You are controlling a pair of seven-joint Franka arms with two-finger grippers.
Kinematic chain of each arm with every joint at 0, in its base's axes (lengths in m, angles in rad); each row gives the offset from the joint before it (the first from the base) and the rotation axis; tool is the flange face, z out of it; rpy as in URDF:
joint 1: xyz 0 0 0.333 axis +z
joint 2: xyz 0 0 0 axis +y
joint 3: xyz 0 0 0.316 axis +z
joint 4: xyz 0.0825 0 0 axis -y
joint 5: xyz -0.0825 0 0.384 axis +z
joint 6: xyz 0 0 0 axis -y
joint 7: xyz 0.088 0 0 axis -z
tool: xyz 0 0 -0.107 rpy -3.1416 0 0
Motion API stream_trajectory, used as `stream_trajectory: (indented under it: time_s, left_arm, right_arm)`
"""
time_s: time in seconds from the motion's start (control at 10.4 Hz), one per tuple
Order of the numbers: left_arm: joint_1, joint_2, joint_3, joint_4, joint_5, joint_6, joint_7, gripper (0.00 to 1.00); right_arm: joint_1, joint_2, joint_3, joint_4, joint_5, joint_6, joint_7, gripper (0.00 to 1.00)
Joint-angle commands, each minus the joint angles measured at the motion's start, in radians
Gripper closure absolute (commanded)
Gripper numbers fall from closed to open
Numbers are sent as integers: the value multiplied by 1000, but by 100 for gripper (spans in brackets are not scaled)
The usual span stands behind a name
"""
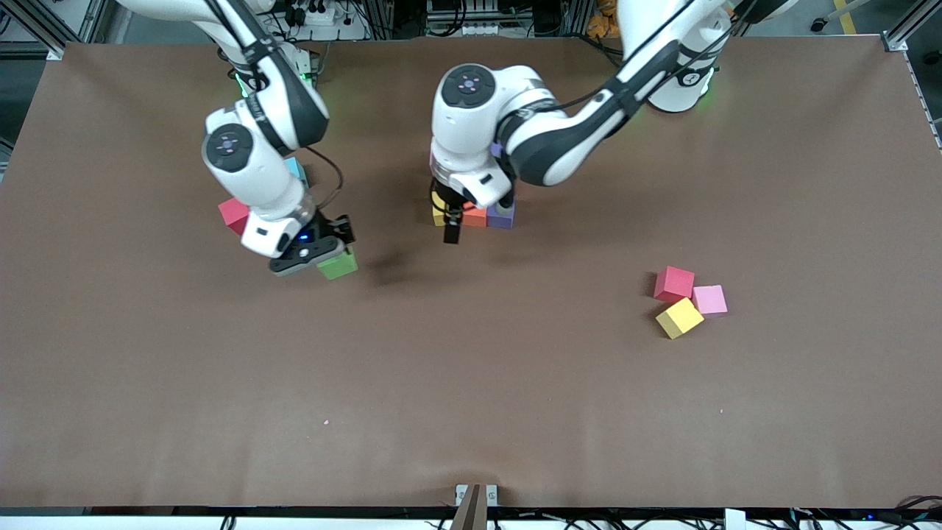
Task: Form number 2 with 11 blocks
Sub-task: 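Place the green cube below yellow with the right gripper while left reaches yellow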
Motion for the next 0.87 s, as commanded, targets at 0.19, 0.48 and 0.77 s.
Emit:
stream_trajectory:
  time_s: [0.19, 0.48, 0.77]
  left_arm:
    - [202, -62, -32, -25, 0, -37, 324, 0]
    - [365, -90, -75, -25, -51, -100, 618, 0]
    - [553, -96, -191, -27, -74, -163, 800, 0]
  right_arm:
    - [206, 135, -54, 71, 11, 125, 281, 68]
    - [327, 212, -109, 150, 10, 119, 492, 68]
    - [593, 270, -343, 204, 1, 110, 537, 68]
